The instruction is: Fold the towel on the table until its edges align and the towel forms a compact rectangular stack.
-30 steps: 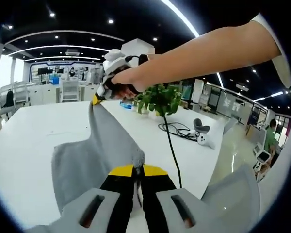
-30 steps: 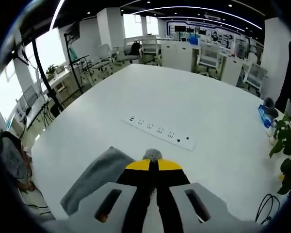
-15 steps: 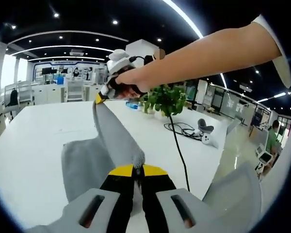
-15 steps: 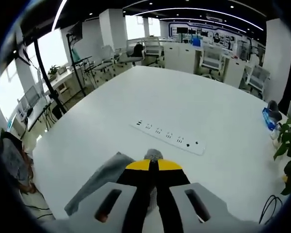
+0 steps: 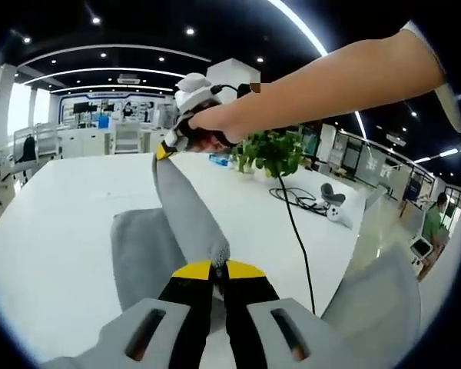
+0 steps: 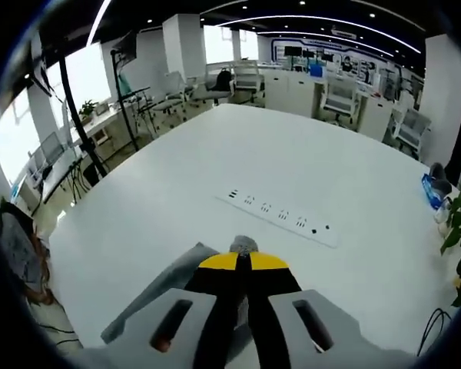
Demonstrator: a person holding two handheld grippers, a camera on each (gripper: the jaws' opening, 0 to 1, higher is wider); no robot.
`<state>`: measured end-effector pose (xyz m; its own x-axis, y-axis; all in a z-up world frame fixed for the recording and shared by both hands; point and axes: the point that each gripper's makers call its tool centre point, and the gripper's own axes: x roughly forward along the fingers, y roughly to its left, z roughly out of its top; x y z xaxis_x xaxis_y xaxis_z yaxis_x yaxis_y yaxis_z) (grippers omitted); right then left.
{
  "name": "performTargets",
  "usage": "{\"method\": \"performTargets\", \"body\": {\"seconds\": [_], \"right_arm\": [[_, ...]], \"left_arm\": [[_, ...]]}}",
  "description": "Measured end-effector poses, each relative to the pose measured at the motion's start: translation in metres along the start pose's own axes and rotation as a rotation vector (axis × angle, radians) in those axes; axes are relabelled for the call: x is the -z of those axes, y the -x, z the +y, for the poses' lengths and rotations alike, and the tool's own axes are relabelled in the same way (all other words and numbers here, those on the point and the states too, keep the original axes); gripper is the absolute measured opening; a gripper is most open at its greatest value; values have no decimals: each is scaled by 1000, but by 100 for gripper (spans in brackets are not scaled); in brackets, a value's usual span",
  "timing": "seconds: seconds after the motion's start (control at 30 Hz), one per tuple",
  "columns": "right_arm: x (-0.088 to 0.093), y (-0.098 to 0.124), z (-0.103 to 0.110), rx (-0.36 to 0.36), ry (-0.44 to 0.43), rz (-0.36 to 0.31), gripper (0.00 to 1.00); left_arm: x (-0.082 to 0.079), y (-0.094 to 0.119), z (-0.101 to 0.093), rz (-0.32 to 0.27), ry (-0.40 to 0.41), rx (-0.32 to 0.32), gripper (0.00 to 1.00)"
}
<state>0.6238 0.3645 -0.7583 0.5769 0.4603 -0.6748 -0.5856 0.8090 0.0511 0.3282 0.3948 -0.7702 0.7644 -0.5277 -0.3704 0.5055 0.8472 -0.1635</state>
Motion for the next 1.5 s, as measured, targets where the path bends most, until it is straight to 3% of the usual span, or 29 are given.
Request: {"method": "performTargets", "body": {"seconds": [0.37, 0.93, 0.97, 1.03, 1.13, 1.5], "right_arm": [[3, -25, 26, -27, 34, 3, 0], [17, -55, 43, -10, 80, 12, 1], [19, -57, 42, 4, 132, 30, 1], [20, -68, 46, 8, 152, 36, 1], [18, -71, 50, 6, 141, 39, 1], [17, -98, 51, 13, 114, 42, 1]], "left_arm": [[24, 6, 18, 26, 30, -49, 4], [62, 3, 42, 85, 33, -89, 5], [64, 3, 44, 85, 33, -92, 5], [69, 3, 48, 88, 32, -102, 5], [77, 3, 51, 96, 64, -109, 5], [92, 2, 70, 129, 53, -142, 5]]}}
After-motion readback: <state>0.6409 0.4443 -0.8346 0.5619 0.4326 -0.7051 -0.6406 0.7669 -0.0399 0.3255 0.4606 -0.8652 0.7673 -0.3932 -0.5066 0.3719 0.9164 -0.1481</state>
